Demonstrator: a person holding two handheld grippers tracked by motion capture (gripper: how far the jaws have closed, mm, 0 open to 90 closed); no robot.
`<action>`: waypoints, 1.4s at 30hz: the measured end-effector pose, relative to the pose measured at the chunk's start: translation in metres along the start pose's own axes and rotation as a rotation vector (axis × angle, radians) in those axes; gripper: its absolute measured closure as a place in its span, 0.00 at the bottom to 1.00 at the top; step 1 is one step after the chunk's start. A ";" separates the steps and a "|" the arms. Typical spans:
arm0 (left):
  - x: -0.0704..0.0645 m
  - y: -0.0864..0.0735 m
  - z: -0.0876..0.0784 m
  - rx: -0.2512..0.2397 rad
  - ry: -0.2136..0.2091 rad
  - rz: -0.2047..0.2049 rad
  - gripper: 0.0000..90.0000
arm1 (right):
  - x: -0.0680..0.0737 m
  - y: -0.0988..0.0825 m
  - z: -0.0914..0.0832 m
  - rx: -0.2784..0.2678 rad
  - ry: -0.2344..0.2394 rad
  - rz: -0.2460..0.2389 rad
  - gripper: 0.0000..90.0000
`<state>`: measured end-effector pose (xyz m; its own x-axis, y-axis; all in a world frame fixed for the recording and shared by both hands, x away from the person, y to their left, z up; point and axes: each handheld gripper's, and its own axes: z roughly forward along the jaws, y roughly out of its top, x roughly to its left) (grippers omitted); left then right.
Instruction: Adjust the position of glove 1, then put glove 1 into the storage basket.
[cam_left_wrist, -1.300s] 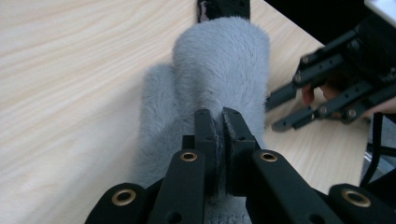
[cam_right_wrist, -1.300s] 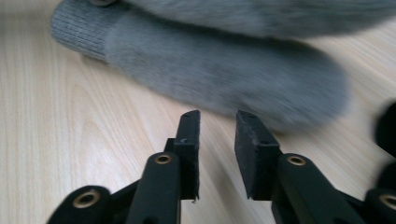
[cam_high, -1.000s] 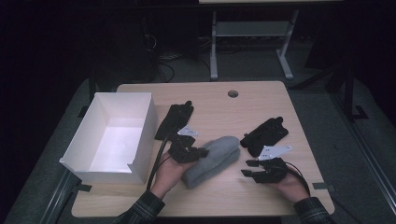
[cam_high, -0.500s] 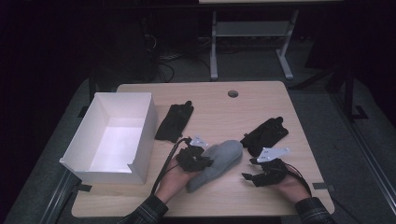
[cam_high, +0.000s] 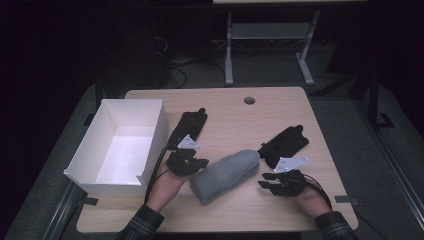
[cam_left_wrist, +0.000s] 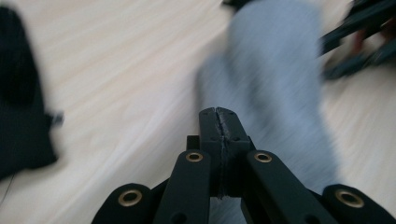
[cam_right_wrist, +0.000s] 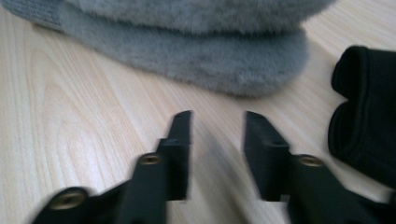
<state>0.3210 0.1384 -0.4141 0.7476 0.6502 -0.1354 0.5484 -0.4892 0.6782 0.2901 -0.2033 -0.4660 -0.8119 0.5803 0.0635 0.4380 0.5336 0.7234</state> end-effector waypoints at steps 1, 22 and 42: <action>0.001 -0.004 0.002 0.010 -0.003 -0.005 0.99 | 0.001 0.003 0.001 -0.006 0.011 -0.005 0.87; -0.023 -0.025 -0.002 0.053 -0.105 0.011 0.98 | -0.001 0.039 0.047 -0.021 0.027 -0.002 0.98; -0.012 0.011 0.014 -0.053 -0.134 -0.021 0.17 | -0.004 0.018 0.025 -0.019 -0.001 0.020 0.37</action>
<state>0.3232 0.1178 -0.4151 0.7816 0.5747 -0.2426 0.5462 -0.4425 0.7113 0.3109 -0.1802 -0.4704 -0.8026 0.5914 0.0778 0.4472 0.5102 0.7346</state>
